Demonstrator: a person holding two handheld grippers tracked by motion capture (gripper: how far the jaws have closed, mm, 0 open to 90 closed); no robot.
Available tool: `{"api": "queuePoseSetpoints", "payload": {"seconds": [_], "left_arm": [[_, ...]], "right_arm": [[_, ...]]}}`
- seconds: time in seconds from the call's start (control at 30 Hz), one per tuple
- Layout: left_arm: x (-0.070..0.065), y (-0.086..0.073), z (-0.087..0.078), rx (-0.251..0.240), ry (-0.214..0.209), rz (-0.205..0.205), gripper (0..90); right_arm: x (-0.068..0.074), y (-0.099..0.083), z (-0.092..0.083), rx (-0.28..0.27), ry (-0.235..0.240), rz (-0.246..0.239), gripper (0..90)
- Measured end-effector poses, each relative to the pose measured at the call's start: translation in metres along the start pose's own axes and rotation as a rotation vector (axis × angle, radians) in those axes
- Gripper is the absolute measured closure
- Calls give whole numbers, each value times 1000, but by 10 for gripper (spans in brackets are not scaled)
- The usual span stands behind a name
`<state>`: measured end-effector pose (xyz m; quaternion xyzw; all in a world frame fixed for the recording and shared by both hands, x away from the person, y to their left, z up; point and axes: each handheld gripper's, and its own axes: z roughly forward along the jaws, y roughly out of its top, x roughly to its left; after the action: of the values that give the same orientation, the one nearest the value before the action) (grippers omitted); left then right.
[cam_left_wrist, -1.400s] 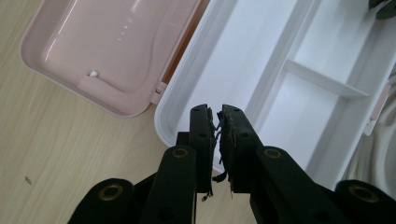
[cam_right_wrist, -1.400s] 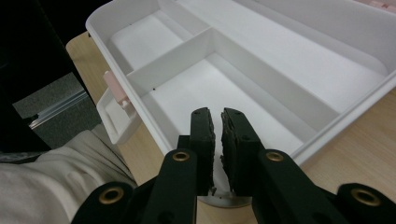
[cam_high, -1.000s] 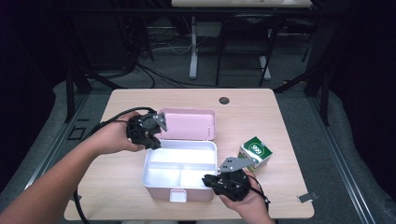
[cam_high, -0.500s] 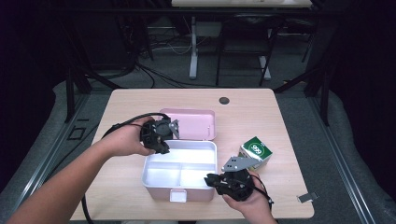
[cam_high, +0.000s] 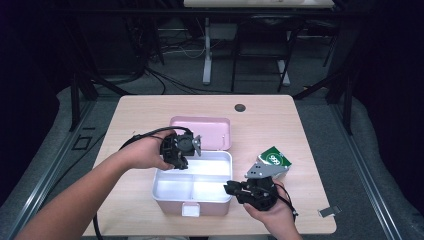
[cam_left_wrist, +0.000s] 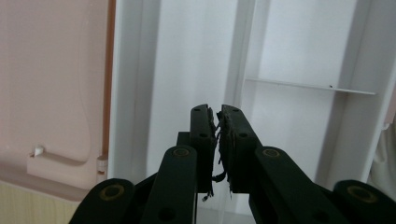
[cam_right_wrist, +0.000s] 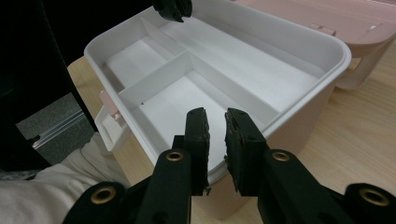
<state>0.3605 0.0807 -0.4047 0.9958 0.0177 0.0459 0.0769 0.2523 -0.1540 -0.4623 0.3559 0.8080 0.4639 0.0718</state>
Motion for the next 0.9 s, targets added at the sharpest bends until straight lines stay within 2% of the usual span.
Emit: {"api": "queuePoseSetpoints", "payload": {"seconds": [0.27,0.57,0.9], "left_arm": [[0,1,5,15,6,-2,821],[-2,7,17,49,10,17,821],[-2,14,26,73,-3,34,830]], "right_arm": [[-7,2,-1,-6,-14,5,782],[-10,-2,-9,-19,-31,18,768],[-16,-2,-16,-37,-38,25,767]]}}
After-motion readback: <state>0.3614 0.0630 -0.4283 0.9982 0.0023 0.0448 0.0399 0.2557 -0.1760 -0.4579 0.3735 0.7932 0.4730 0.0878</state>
